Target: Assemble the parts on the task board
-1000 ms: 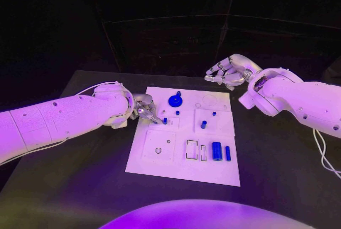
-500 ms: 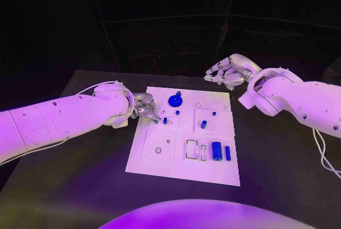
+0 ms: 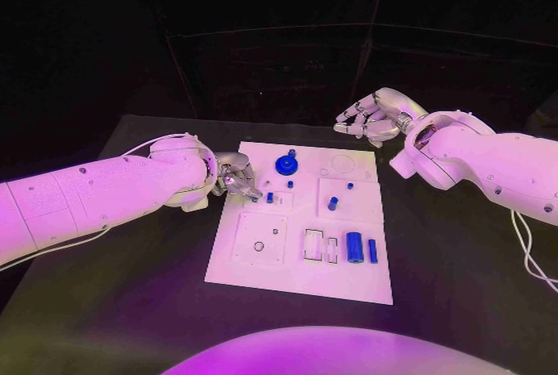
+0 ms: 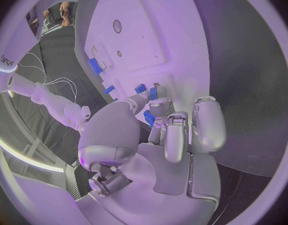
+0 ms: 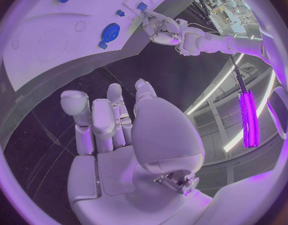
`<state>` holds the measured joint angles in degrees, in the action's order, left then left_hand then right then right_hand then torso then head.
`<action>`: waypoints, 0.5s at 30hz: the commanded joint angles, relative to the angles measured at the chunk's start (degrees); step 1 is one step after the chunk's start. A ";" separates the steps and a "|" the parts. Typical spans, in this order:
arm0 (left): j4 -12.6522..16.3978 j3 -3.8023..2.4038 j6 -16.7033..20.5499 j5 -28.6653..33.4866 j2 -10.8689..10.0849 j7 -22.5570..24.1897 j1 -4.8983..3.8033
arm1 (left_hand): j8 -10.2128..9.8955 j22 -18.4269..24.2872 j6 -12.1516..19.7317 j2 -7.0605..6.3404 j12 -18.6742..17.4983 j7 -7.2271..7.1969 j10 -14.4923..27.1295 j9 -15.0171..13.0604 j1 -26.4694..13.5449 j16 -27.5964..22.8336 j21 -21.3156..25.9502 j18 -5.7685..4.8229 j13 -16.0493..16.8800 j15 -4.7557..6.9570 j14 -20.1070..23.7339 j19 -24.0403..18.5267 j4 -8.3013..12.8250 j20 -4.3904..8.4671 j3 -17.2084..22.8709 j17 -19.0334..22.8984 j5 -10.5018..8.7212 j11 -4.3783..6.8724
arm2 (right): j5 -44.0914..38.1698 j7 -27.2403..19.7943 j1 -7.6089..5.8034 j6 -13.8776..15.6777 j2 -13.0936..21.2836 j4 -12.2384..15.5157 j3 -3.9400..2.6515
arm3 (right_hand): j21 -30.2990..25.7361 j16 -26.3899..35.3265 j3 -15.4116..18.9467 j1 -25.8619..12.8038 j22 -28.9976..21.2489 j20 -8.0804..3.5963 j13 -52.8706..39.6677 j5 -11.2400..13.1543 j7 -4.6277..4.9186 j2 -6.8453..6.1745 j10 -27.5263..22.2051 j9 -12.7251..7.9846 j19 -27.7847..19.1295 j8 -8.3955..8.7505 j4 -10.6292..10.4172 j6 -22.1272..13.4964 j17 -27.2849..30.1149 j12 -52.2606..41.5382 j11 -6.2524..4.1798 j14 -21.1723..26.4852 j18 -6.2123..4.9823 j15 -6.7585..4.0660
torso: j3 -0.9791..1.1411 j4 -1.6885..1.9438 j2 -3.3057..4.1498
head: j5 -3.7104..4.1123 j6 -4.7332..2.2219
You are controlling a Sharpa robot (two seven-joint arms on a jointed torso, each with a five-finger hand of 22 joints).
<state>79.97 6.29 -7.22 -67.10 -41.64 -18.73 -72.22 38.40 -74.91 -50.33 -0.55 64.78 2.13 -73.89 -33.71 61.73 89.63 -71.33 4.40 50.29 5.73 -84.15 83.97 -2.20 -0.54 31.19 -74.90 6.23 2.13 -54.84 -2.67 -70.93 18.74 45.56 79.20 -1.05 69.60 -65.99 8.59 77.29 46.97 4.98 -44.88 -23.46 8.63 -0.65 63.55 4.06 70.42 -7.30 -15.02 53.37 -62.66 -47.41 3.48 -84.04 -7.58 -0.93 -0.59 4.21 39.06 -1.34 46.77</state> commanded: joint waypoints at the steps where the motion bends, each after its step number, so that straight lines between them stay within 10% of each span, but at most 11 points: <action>1: 0.01 -0.07 -3.40 1.98 -0.29 0.10 -0.75 | 0.38 -1.38 0.20 0.03 -0.42 0.14 -0.04 -0.08 -0.66 0.37 0.40 -0.24 -0.16 -0.25 -5.85 1.40 6.01 -0.09 6.59 -15.10 -0.66 -0.14 | -0.10 -0.43 -0.10 -0.40 -0.06 -0.01 -0.03 | -0.33 0.20 0.17 -0.14 -0.07 0.08 0.07 -0.39 -0.12 0.59 -0.36 -0.07 -0.38 -0.27 -0.05 0.01 -0.02 0.21 -0.02 -0.44 -0.29 -0.12 | -0.01 -0.02 -0.01 | 0.01 -0.02; 15: -4.90 -0.09 -18.42 6.25 2.14 -0.82 -4.83 | 0.51 -0.88 0.44 0.33 -1.20 0.29 0.43 -0.20 -1.60 0.37 1.25 -0.09 -1.38 -0.40 -5.85 1.11 5.35 -0.19 6.84 -15.10 -3.53 -0.30 | -0.10 -0.35 -0.10 -0.58 -0.37 -0.23 -0.03 | -0.39 0.27 0.22 -0.04 -0.13 0.08 0.16 -0.44 -0.13 0.67 -0.38 -0.07 -0.40 -0.31 -0.09 0.00 0.01 0.22 -0.02 -0.43 -0.30 -0.12 | 0.00 -0.06 0.00 | -0.10 0.03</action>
<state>75.40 6.22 -18.57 -62.90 -39.71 -18.95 -76.88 38.67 -74.91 -50.14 -0.76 63.83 2.34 -73.69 -33.88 60.29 89.63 -70.36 4.39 48.95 5.72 -84.15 83.97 -1.18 -0.54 33.32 -74.90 3.03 1.93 -54.84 -2.66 -70.93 18.55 45.24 78.96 -1.05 69.60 -65.99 8.59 77.29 46.89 4.98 -44.77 -23.71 8.63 -0.65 63.55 4.06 70.42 -7.30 -15.02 53.37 -62.66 -47.41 3.49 -84.04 -7.58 -0.93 -0.58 4.21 39.06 -1.42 46.77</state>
